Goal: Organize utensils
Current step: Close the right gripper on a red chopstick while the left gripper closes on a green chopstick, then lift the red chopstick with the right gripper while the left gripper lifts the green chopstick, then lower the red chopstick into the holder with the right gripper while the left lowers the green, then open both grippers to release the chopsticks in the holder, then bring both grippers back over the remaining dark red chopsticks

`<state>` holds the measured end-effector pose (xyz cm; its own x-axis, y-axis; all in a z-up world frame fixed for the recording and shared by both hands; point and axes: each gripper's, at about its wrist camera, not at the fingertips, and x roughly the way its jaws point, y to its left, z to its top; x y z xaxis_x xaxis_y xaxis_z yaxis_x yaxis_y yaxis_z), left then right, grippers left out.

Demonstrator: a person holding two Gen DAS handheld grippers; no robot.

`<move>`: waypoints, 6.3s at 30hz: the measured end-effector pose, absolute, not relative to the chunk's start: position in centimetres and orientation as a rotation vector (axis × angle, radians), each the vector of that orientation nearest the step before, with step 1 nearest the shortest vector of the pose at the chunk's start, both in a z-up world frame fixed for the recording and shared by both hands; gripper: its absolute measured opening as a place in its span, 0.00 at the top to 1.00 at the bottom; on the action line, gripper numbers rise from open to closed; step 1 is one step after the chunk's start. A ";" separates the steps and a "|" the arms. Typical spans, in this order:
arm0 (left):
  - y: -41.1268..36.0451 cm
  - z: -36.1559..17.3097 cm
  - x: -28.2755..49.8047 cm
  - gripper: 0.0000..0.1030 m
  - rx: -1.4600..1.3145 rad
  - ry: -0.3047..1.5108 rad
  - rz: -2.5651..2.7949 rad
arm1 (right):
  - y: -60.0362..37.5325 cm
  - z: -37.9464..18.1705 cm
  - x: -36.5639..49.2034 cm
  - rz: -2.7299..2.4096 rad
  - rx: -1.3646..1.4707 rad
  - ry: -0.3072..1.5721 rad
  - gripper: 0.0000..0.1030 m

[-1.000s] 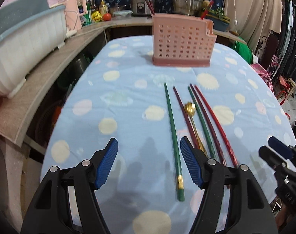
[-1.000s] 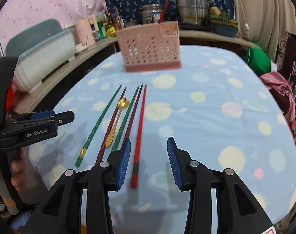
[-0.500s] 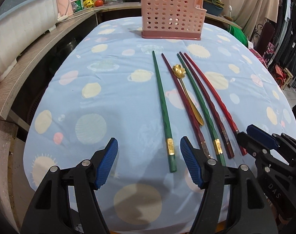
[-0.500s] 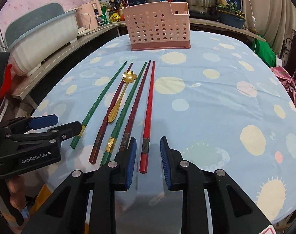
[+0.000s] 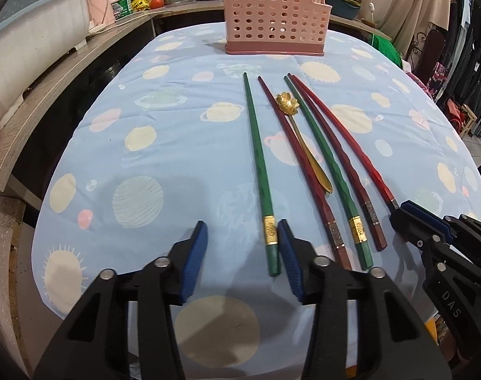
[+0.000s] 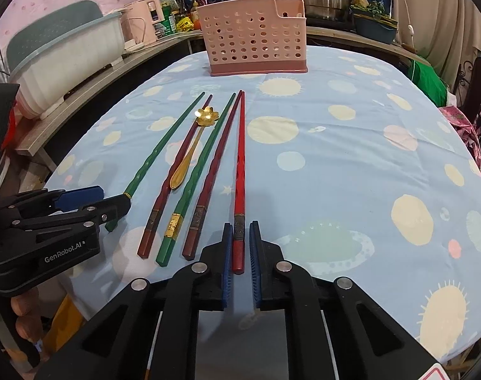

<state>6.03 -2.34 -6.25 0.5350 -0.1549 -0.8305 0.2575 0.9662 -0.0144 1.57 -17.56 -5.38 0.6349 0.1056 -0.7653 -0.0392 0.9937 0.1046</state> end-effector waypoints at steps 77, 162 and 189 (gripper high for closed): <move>-2.7 23.0 18.2 0.93 -0.071 0.441 -0.292 | -25.9 20.0 14.3 0.121 0.229 0.333 0.93; -2.3 8.4 18.4 0.32 0.018 0.643 -0.141 | -24.5 8.9 10.7 0.054 0.169 0.546 0.65; -0.4 -3.0 8.6 0.32 0.031 0.877 -0.133 | -15.7 -4.5 2.1 0.137 0.064 0.851 0.70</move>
